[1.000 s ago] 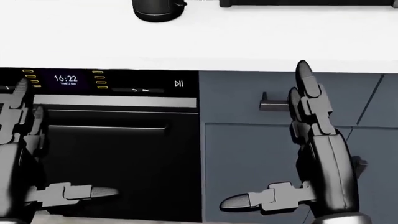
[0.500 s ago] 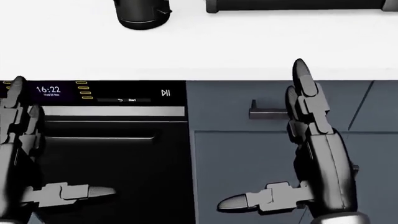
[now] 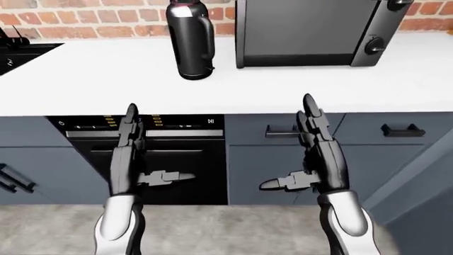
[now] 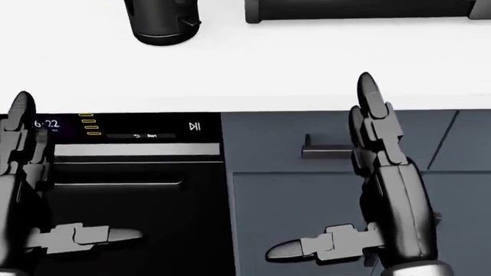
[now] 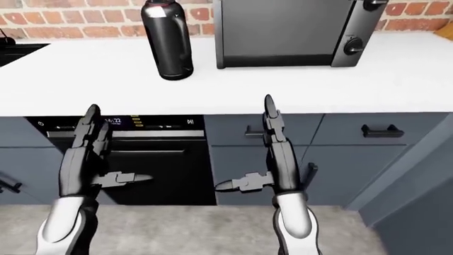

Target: Press down the lever to turn on the electric kettle.

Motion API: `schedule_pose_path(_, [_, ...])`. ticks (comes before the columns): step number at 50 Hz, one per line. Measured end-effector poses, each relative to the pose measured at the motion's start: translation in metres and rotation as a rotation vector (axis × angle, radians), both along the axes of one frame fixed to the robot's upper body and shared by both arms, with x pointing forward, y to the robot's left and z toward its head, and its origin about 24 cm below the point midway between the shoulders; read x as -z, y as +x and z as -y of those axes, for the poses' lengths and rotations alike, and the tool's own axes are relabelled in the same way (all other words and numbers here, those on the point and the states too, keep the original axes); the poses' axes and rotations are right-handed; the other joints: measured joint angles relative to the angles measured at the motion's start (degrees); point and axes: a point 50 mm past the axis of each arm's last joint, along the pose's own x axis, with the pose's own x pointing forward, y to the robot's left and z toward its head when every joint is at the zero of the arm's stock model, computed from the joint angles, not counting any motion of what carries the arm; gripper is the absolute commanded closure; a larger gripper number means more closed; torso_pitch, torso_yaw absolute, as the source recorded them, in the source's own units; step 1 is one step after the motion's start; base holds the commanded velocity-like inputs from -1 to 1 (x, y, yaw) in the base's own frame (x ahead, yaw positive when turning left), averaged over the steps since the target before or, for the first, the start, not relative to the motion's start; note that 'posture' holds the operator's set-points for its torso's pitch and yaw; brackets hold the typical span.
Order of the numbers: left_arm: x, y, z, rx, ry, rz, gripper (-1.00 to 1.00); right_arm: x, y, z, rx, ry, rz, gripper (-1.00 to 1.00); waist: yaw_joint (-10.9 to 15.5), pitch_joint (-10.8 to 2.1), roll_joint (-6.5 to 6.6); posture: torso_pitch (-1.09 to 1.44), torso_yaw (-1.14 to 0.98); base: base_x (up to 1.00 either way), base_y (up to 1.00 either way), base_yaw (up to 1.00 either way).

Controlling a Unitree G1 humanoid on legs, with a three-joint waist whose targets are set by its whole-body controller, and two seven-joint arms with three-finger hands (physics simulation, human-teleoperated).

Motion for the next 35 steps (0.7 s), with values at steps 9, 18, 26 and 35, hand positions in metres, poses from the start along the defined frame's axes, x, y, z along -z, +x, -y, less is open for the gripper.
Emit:
schedule_pose_path(9, [0.005, -0.001, -0.006, -0.03, 0.004, -0.024, -1.0, 0.004, 0.001, -0.005, -0.024, 0.005, -0.025, -1.0, 0.96, -0.59, 0.01, 0.0, 0.0, 0.09, 0.0, 0.0])
schedule_pose_path(18, [0.007, 0.0, 0.002, 0.007, -0.01, -0.026, -1.0, 0.003, 0.001, 0.0, 0.003, -0.004, -0.015, -1.0, 0.1, -0.46, -4.23, 0.0, 0.0, 0.09, 0.0, 0.0])
schedule_pose_path(26, [0.002, -0.001, -0.001, -0.003, -0.004, 0.002, -1.0, 0.0, 0.0, -0.001, -0.001, -0.002, 0.001, -1.0, -0.05, -0.05, 0.44, 0.0, 0.0, 0.09, 0.0, 0.0])
schedule_pose_path(35, [0.006, -0.001, -0.005, -0.03, -0.001, -0.027, -1.0, 0.003, 0.0, -0.005, -0.022, 0.004, -0.021, -1.0, 0.86, -0.43, -0.48, 0.0, 0.0, 0.09, 0.0, 0.0])
